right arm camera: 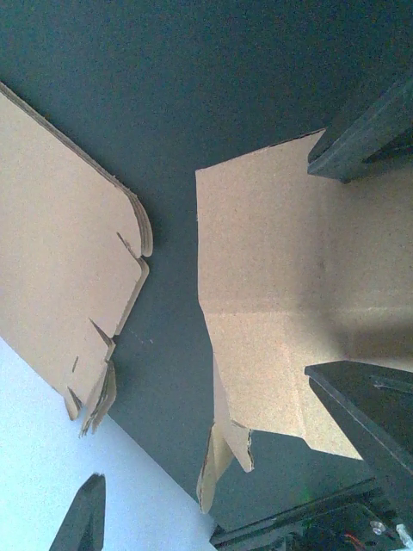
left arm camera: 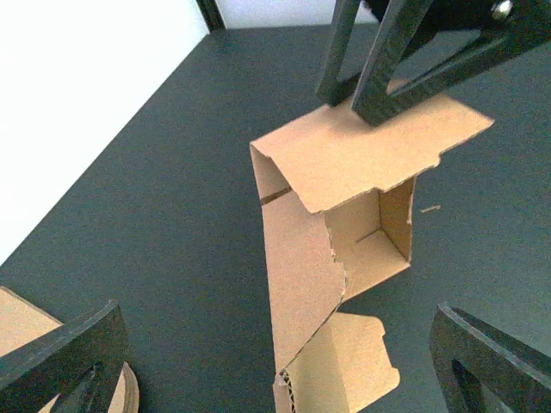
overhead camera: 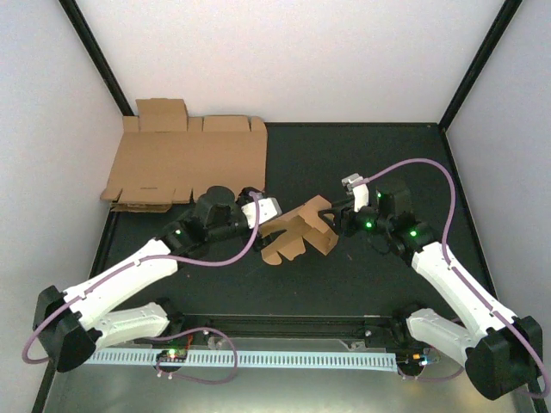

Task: Fold the paper box

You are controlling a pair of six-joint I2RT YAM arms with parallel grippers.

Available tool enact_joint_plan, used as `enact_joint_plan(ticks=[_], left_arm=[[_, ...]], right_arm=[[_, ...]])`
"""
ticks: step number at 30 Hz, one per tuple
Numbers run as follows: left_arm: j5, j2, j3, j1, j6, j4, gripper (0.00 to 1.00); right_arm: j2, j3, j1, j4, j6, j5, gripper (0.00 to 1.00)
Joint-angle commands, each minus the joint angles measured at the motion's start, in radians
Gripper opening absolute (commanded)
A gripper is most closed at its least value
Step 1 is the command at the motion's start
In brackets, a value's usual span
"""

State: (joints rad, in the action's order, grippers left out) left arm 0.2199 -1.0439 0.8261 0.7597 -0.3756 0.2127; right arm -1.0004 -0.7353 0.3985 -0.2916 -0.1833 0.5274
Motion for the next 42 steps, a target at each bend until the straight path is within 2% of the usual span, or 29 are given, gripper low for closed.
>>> enact_joint_plan(ticks=[1, 10, 15, 17, 22, 33, 35, 42], left_arm=[[-0.025, -0.046, 0.030, 0.004, -0.037, -0.018, 0.99], [-0.029, -0.116, 0.054, 0.008, -0.055, -0.073, 0.97], [-0.114, -0.170, 0.067, 0.029, -0.106, -0.099, 0.89], [-0.125, -0.182, 0.076, 0.030, -0.111, -0.097, 0.82], [-0.083, -0.198, 0.080, 0.032, -0.115, -0.106, 0.54], [-0.039, -0.155, 0.033, 0.032, -0.079, -0.129, 0.07], [-0.034, -0.148, 0.022, 0.030, -0.071, -0.131, 0.02], [-0.052, -0.116, -0.035, 0.021, 0.000, -0.188, 0.01]], right_arm=[[-0.009, 0.008, -0.002, -0.029, 0.007, 0.012, 0.62], [-0.007, 0.008, -0.003, -0.029, 0.007, 0.017, 0.62], [-0.012, 0.005, -0.003, -0.029, 0.005, 0.016, 0.62], [-0.014, 0.005, -0.003, -0.030, 0.008, 0.015, 0.62], [-0.021, 0.004, -0.003, -0.032, 0.007, 0.013, 0.62], [-0.032, 0.007, -0.003, -0.036, 0.010, 0.015, 0.62], [-0.036, 0.008, -0.002, -0.035, 0.011, 0.017, 0.62], [-0.038, 0.011, -0.001, -0.036, 0.013, 0.019, 0.62]])
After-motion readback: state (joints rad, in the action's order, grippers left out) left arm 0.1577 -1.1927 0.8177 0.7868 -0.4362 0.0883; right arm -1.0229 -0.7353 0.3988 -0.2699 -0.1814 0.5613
